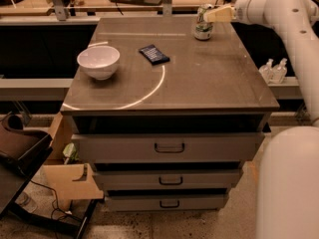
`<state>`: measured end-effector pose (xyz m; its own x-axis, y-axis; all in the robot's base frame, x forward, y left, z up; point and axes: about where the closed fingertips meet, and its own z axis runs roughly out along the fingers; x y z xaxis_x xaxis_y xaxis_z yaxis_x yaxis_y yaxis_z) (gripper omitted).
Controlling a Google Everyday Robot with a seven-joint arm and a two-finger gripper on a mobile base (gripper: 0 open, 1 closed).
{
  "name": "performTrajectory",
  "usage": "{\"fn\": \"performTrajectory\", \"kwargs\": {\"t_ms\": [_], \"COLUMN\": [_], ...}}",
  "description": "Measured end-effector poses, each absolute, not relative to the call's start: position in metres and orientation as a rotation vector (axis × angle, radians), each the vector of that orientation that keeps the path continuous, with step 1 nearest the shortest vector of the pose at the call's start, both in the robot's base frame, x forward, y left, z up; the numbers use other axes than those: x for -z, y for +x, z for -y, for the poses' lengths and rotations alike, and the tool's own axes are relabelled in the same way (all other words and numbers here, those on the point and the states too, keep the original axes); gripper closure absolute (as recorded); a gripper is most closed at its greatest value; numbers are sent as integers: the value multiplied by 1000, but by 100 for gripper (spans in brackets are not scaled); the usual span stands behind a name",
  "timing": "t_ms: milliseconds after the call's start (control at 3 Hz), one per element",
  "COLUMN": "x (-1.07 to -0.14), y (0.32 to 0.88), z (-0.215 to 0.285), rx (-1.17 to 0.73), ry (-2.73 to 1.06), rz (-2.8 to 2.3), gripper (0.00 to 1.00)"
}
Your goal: Move 7up can near white bowl
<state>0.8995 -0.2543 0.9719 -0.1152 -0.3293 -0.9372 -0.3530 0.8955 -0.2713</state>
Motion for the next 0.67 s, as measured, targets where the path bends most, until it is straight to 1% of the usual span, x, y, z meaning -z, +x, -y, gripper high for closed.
{"fn": "performTrajectory", "kwargs": {"t_ms": [667], "x": [-945], "y": [935], "z": [216], "rx": [-152], "ry": [-506], "rz": [-1724], "gripper": [0]}}
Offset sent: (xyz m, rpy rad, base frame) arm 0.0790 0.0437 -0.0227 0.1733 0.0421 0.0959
